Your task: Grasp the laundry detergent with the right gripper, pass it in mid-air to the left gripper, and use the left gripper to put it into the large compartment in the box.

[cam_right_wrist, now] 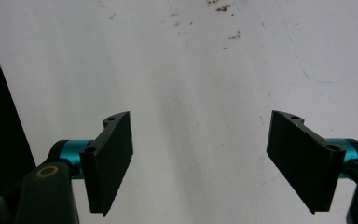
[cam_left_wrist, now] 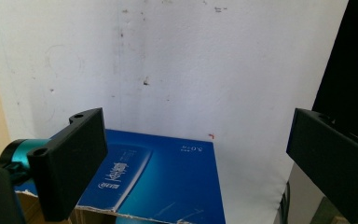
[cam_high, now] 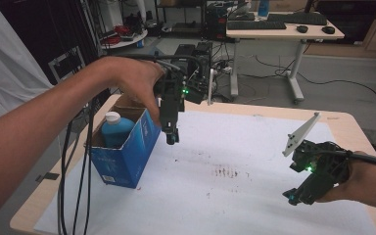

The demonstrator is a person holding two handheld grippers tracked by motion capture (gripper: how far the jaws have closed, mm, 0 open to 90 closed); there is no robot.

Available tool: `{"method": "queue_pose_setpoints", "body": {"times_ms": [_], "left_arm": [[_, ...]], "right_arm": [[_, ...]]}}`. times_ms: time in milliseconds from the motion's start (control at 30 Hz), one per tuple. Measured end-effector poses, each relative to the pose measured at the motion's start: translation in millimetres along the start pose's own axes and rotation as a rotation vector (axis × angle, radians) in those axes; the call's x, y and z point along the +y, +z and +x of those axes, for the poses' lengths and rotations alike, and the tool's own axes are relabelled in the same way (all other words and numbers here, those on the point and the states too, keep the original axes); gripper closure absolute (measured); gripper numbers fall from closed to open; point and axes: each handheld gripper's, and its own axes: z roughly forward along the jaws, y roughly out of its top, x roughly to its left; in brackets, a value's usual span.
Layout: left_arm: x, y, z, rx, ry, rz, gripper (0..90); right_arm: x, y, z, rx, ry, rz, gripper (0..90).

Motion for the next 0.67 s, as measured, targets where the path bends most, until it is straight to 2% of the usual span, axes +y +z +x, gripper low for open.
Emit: {"method": "queue_pose_setpoints", "body": {"times_ms": [200, 300, 400, 667], "left_arm": [[2.4, 1.0, 0.2, -0.005, 0.002, -0.001, 5.0], [3.9, 1.4, 0.4, -0.006, 0.001, 0.000, 5.0], [5.6, 2.1, 1.1, -0.005, 0.015, 0.004, 5.0], [4.9, 0.9, 2.0, -0.006, 0.013, -0.002, 5.0]], "right_arm": [[1.3, -0.7, -0.4, -0.002, -0.013, 0.026, 22.1], [1.3, -1.6, -0.9, -0.002, -0.016, 0.024, 22.1], [1.0, -2.2, -0.7, -0.005, -0.015, 0.024, 22.1], [4.0, -6.6, -2.5, -0.003, -0.030, 0.033, 22.1]]}}
